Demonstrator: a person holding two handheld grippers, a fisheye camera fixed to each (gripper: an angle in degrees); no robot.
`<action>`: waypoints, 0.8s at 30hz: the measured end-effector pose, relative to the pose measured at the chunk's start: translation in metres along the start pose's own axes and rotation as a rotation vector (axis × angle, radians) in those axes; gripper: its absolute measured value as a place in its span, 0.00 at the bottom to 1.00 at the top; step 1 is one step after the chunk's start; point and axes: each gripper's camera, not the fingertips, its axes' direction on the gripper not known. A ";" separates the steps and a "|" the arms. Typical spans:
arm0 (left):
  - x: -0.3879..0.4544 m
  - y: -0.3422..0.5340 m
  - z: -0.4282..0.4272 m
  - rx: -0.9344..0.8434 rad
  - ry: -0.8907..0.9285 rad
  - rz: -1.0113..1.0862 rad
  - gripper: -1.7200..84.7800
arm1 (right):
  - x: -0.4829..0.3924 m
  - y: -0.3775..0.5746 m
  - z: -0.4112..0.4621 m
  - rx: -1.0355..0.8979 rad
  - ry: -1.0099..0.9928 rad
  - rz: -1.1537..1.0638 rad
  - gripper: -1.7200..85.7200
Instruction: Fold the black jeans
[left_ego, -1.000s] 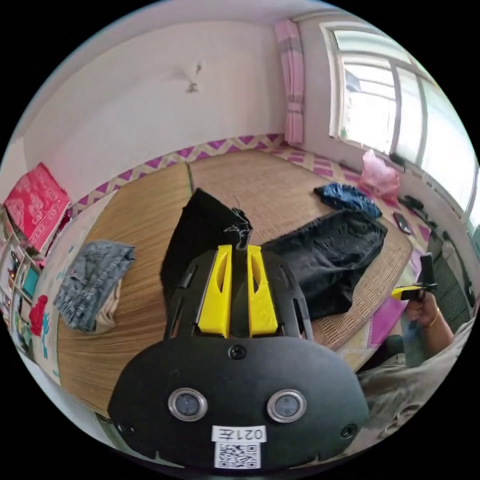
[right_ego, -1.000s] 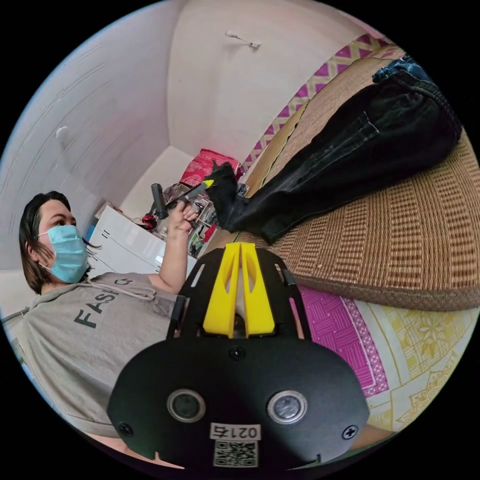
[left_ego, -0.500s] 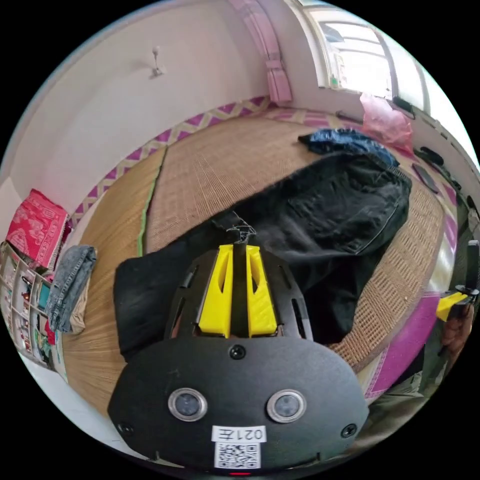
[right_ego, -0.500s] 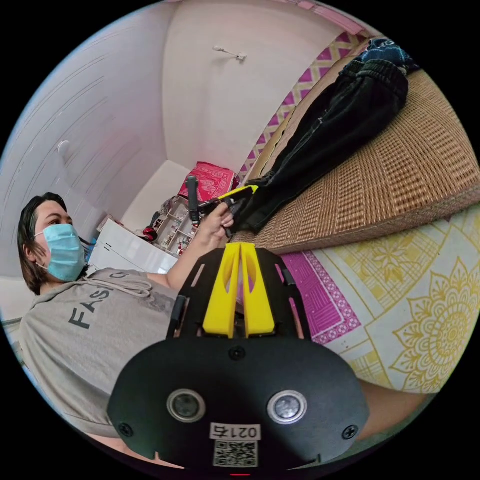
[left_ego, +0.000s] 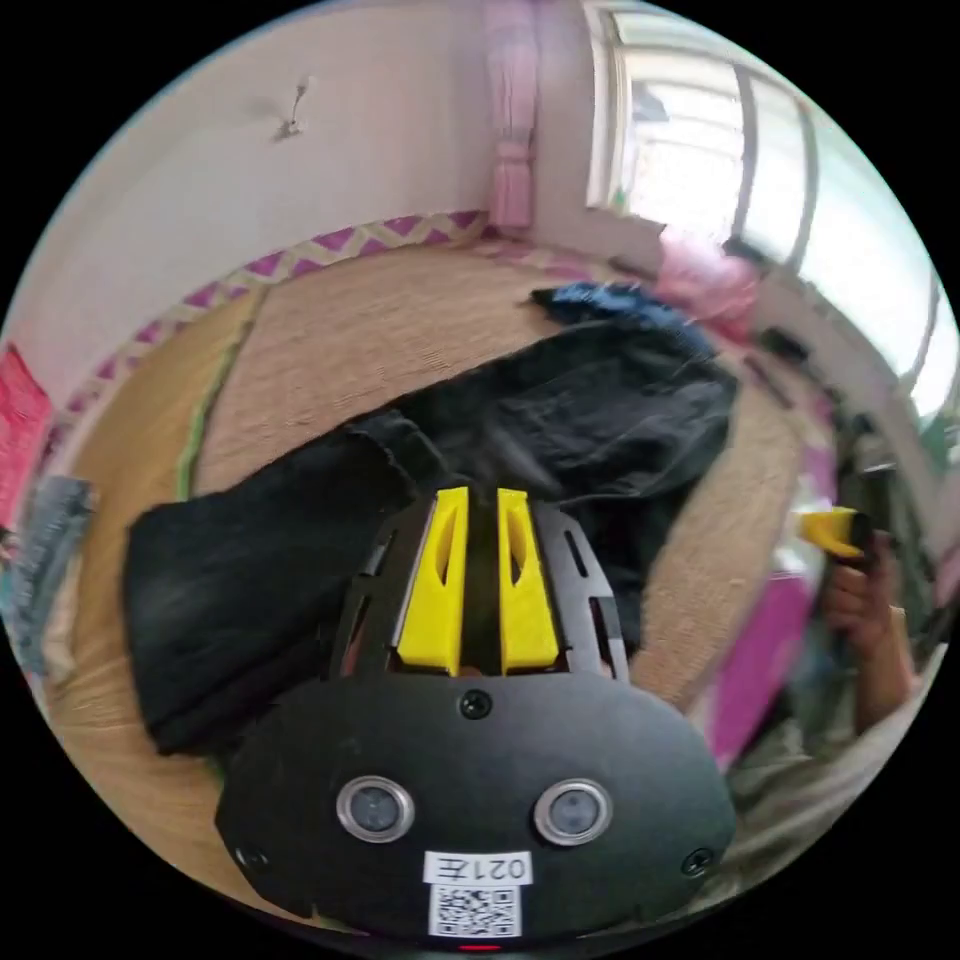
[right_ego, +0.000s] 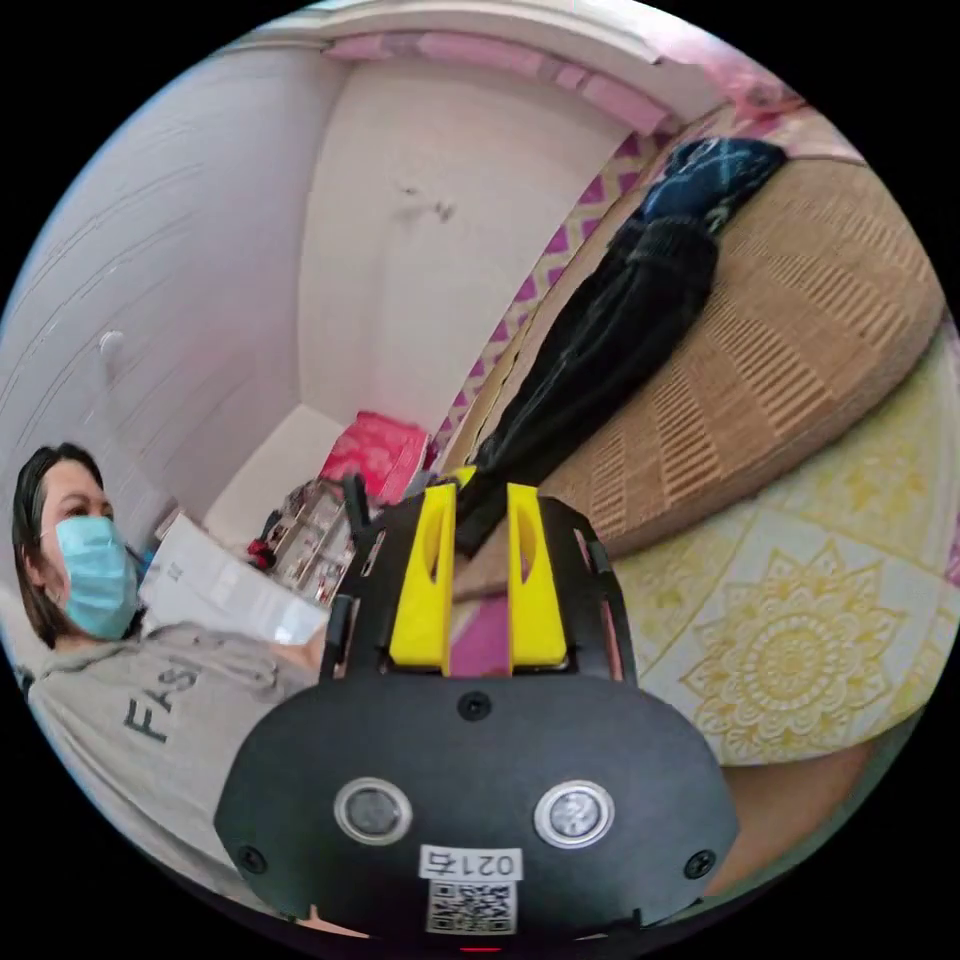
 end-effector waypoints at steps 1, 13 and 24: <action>-0.022 0.006 -0.004 0.008 0.200 -0.028 0.04 | 0.000 -0.015 -0.012 0.084 0.048 0.032 0.15; -0.149 0.136 -0.094 0.157 0.280 -0.158 0.01 | 0.003 -0.136 0.025 0.331 0.399 0.381 0.17; -0.215 0.272 -0.137 0.152 0.238 -0.237 0.01 | -0.244 -0.178 0.154 0.301 0.404 0.002 0.09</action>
